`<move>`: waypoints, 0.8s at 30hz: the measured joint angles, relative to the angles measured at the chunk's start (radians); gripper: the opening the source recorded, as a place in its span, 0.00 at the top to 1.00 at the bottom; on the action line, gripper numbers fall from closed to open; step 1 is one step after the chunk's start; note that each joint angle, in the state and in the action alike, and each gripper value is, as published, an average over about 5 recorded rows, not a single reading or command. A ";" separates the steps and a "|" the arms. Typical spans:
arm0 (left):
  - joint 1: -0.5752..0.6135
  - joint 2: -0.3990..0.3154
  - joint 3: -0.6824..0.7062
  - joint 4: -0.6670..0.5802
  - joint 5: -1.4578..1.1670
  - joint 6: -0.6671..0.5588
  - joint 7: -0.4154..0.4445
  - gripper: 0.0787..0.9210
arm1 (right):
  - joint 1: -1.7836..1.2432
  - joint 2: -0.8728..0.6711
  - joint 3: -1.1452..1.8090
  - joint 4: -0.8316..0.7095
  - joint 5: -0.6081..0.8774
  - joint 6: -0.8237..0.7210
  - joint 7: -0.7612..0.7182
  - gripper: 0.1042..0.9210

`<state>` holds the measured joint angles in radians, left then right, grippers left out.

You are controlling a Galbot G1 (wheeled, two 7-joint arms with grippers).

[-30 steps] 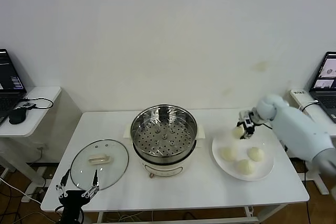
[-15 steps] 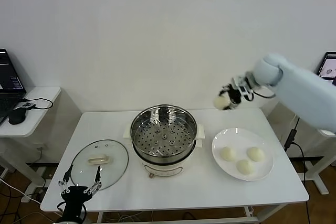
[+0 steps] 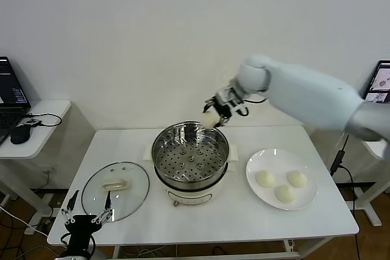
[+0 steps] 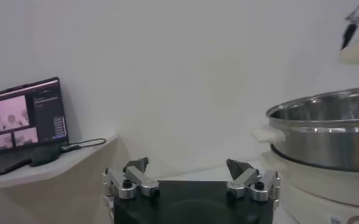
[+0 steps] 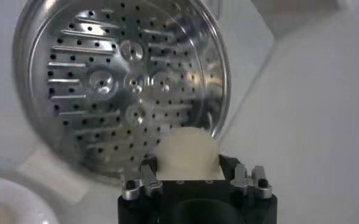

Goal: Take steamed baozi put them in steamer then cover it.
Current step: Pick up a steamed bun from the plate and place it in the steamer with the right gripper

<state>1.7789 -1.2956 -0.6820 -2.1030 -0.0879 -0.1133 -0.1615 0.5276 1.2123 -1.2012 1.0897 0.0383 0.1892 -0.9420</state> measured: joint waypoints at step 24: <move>-0.019 0.001 -0.007 0.018 -0.005 -0.001 0.002 0.12 | -0.132 0.200 -0.022 -0.226 -0.297 0.301 0.101 0.28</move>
<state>1.7598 -1.2948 -0.6891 -2.0852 -0.0927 -0.1140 -0.1593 0.3959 1.4120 -1.2232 0.8640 -0.2590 0.4906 -0.8412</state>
